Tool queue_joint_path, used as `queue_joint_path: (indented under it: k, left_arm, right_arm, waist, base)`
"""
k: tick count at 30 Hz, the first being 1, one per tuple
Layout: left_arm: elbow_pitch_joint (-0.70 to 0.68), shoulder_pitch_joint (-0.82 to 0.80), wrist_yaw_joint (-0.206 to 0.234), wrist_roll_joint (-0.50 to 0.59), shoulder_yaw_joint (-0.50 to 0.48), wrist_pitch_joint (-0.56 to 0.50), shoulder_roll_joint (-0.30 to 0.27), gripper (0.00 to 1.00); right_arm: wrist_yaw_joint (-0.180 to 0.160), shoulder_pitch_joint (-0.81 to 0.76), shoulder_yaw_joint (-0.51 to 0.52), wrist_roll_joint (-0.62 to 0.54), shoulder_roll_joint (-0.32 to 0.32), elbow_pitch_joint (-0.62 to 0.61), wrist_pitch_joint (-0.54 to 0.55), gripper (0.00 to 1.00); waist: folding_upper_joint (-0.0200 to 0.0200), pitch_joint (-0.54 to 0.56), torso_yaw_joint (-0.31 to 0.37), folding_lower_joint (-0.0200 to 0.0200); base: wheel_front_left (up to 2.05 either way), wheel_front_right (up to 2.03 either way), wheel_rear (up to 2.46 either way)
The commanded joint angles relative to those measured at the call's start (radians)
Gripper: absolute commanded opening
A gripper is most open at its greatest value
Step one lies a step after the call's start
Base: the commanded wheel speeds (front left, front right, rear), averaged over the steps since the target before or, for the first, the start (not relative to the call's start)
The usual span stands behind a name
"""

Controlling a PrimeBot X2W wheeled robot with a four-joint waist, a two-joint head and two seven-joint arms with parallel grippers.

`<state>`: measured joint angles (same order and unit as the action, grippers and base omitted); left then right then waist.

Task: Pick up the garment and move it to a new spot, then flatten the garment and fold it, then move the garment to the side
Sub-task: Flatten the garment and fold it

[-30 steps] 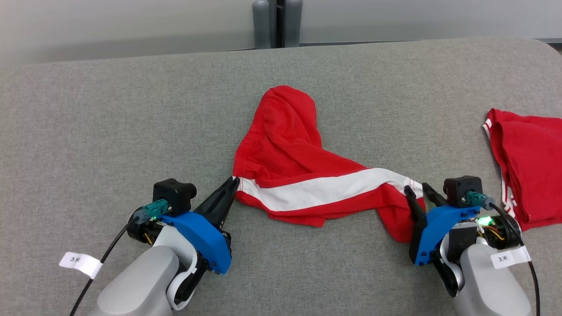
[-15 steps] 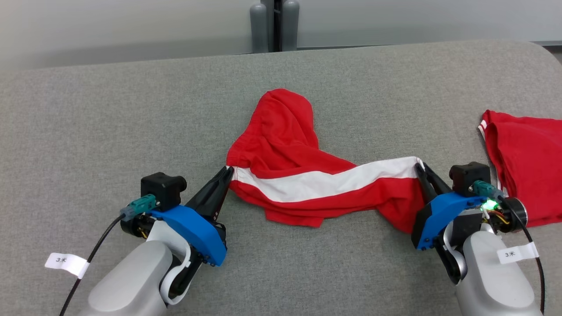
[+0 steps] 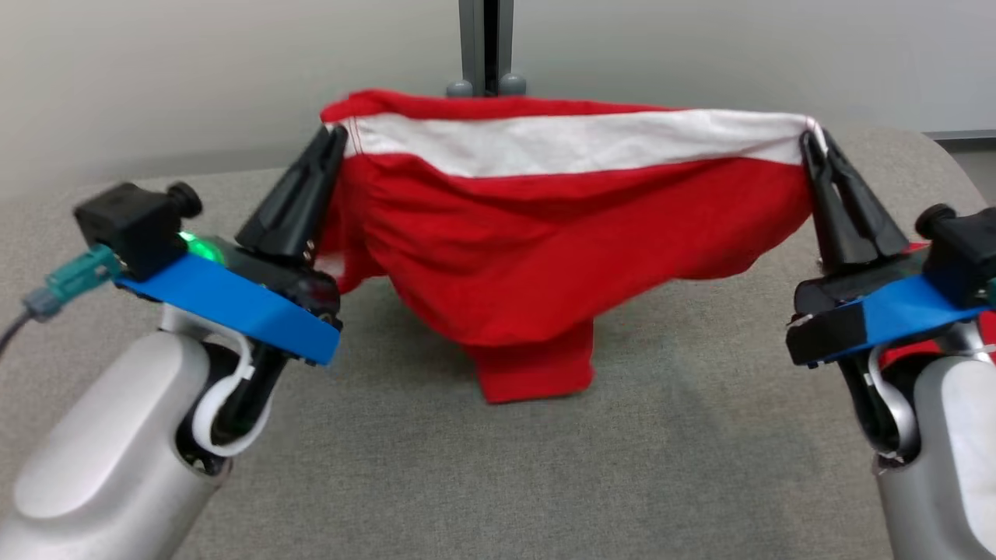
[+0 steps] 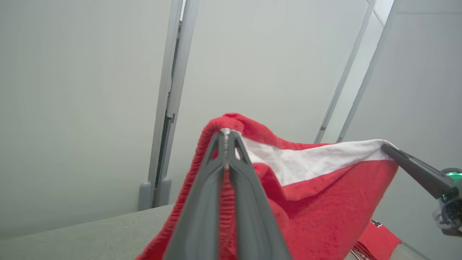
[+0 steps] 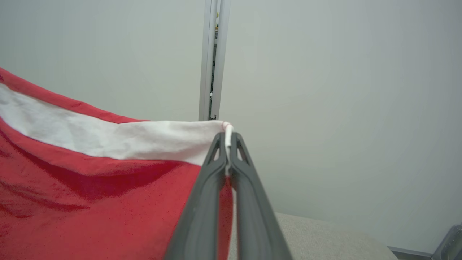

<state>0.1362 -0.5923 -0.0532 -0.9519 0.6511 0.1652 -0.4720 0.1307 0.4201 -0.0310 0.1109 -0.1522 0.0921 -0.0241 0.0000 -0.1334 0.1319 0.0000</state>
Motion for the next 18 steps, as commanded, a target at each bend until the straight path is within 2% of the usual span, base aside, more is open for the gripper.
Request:
queue_joint_path:
  k: [1,6,10,13,18]
  left_arm:
    - [-0.087,-0.036,0.023,0.001,-0.025,-0.025,-0.039,0.0]
    - [-0.311,-0.083,0.093,0.014,-0.079,-0.106,-0.132,0.0]
    - [-0.436,-0.132,0.138,0.015,-0.115,-0.175,-0.191,0.0]
    - [-0.467,-0.166,0.157,0.016,-0.136,-0.215,-0.22,0.0]
    - [-0.431,-0.212,0.161,0.004,-0.144,-0.255,-0.234,0.0]
  right_arm:
    - [0.0,-0.021,0.008,0.02,-0.012,-0.098,0.023,0.0]
    - [0.0,-0.037,0.031,0.044,-0.022,-0.325,0.095,0.0]
    - [0.0,-0.025,0.053,0.09,-0.01,-0.449,0.15,0.0]
    - [0.0,0.005,0.061,0.097,-0.032,-0.483,0.188,0.0]
    - [0.0,0.063,0.06,0.141,-0.021,-0.437,0.209,0.0]
  waist:
    - [0.0,0.019,0.006,0.0]
    - [0.0,0.033,0.011,0.0]
    - [0.0,0.013,0.015,0.0]
    - [0.0,-0.017,0.018,0.0]
    - [0.0,-0.08,0.021,0.0]
  base:
    - [0.0,0.0,0.0]
    - [0.0,0.0,0.0]
    - [0.0,0.0,0.0]
    - [0.0,0.0,0.0]
    - [0.0,0.0,0.0]
